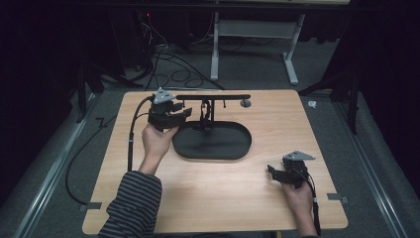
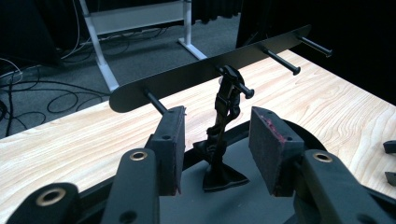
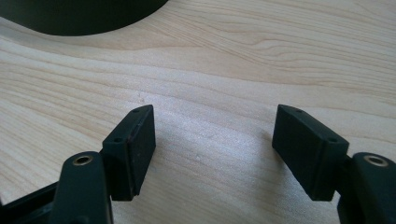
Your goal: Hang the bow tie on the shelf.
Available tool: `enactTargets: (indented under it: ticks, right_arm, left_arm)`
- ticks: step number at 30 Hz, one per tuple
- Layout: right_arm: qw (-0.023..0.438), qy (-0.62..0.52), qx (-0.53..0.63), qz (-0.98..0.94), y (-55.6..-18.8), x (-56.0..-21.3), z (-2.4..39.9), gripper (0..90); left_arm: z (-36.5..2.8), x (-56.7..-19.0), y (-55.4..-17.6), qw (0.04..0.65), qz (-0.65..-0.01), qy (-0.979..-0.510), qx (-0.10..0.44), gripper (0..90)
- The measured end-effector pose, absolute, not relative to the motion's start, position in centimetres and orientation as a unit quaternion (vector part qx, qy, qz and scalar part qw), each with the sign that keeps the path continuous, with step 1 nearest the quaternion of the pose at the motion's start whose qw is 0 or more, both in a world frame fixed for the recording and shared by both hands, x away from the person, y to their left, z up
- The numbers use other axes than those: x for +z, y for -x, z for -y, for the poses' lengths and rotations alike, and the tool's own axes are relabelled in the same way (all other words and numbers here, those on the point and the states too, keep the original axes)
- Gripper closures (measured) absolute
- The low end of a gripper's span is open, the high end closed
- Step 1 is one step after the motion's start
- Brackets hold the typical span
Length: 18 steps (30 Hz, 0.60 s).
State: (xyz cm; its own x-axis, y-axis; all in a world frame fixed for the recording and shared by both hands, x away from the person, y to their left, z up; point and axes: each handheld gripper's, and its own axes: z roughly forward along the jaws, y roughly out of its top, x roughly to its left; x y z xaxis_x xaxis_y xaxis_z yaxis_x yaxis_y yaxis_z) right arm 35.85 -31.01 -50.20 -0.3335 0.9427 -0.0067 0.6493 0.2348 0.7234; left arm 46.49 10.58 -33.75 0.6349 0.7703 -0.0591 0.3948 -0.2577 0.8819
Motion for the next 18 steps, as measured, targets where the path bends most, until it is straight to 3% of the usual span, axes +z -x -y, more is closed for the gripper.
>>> enactTargets:
  ticks: [18]
  right_arm:
    - [0.229, -0.530, 0.320, -0.751, -35.8, -50.2, 31.0, 31.5]
  left_arm:
    - [-12.5, -33.7, -44.9, 0.490, -0.385, -0.759, 0.189, 52.8]
